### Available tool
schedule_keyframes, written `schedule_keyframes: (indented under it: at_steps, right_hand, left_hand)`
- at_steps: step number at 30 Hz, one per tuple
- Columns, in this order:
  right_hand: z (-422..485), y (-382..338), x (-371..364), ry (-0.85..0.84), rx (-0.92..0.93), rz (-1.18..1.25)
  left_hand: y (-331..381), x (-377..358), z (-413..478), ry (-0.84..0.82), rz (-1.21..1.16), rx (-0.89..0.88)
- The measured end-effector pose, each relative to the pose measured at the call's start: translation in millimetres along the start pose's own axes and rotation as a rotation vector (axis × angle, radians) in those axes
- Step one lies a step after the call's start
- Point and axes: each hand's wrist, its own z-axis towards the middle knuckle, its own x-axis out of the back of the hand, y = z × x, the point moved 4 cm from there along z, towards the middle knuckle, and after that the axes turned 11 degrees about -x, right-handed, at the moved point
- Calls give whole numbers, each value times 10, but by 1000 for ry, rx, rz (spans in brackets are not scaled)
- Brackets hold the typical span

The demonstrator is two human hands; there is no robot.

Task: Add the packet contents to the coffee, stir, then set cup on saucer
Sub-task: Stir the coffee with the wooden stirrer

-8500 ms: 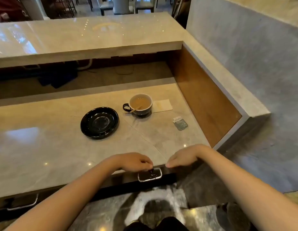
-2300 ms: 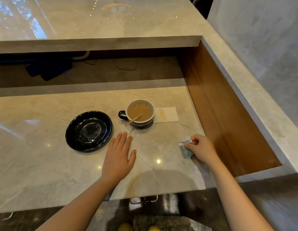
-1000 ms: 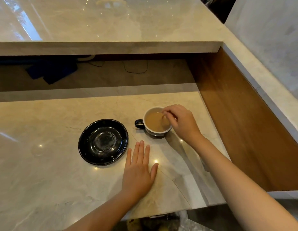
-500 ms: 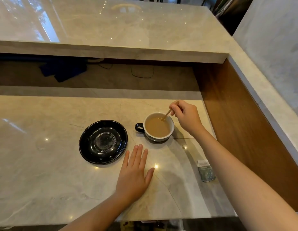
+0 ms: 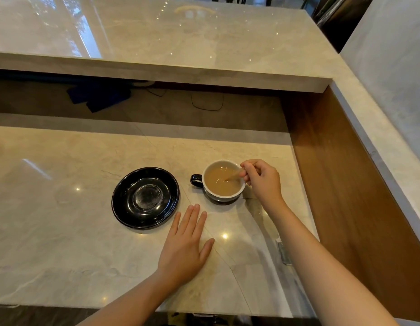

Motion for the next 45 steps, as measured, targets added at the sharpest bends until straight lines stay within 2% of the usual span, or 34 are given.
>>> schedule_keyframes:
  at_steps: [9, 15, 23, 30, 35, 40, 45]
  right_hand:
    - [-48, -24, 171, 102, 85, -59]
    - [-283, 18, 228, 62, 125, -138]
    - [-383, 40, -2, 17, 62, -45]
    - [-220, -4, -22, 114, 36, 41]
    - [-227, 10, 141, 181, 68, -77]
    - [-402, 18, 225, 114, 111, -187]
    - [-534, 10, 114, 22, 95, -162]
  left_hand:
    - [8, 6, -3, 13, -15, -1]
    - [4, 4, -5, 17, -19, -3]
    - [-31, 1, -20, 12, -17, 21]
    - [0, -2, -9, 11, -22, 17]
    - [13, 6, -6, 20, -34, 13]
    - [9, 3, 4, 24, -38, 17]
    - [7, -12, 0, 11, -24, 21]
